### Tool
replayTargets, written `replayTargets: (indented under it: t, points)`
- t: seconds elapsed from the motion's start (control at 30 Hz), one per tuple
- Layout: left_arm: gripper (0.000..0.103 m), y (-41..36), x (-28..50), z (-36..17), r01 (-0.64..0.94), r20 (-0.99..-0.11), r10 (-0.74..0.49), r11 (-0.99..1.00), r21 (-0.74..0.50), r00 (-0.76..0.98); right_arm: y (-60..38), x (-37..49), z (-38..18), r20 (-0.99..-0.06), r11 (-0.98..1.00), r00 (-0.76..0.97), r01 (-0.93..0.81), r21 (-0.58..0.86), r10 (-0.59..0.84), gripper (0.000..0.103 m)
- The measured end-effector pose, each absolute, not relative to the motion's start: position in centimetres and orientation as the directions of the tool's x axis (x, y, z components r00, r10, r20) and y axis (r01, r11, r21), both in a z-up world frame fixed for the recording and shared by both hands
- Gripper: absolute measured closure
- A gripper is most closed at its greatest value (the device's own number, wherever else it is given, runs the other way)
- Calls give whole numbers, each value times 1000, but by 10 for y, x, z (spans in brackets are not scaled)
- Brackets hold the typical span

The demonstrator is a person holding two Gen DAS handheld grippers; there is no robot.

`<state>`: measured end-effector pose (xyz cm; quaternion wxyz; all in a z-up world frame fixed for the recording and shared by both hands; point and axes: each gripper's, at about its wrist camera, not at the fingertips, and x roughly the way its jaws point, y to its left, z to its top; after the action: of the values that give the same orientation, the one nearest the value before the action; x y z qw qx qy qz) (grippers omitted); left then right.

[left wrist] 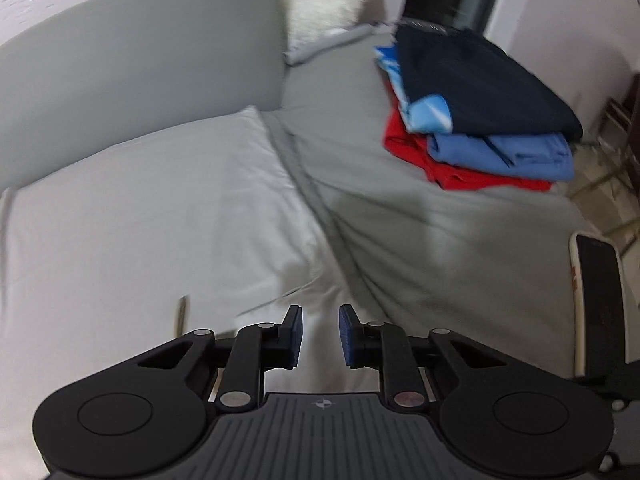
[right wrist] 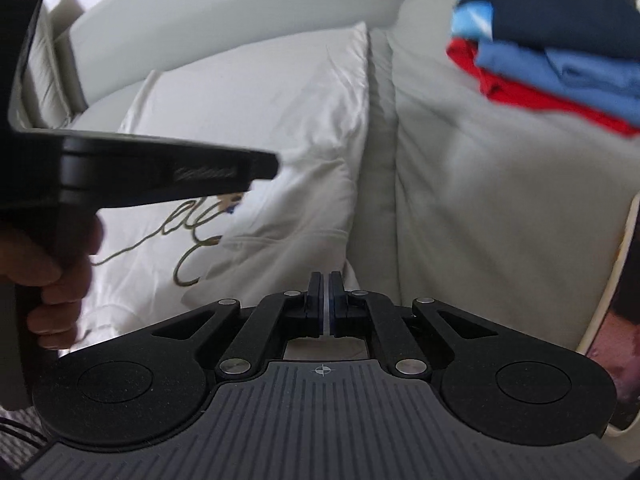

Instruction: Fold clothes

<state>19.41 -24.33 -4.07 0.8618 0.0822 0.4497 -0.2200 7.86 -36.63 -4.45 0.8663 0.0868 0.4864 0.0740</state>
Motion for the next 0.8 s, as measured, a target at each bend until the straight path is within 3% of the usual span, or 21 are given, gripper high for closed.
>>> replayTargets:
  t: [0.2, 0.43, 0.53, 0.8]
  points:
    - [82, -244, 202, -72, 441, -867, -179, 896, 52, 465, -366, 87, -64, -866, 969, 444, -30, 244, 232, 95]
    - [80, -215, 197, -58, 386, -834, -212, 923, 1, 509, -369, 84, -65, -877, 971, 427, -12, 238, 221, 94]
    - [67, -203, 199, -54, 367, -817, -240, 930, -37, 525, -374, 75, -60, -864, 968, 447, -16, 251, 231, 91]
    - [67, -214, 208, -70, 422, -831, -227, 907, 10, 508, -381, 71, -66, -850, 958, 462, 0, 286, 254, 91]
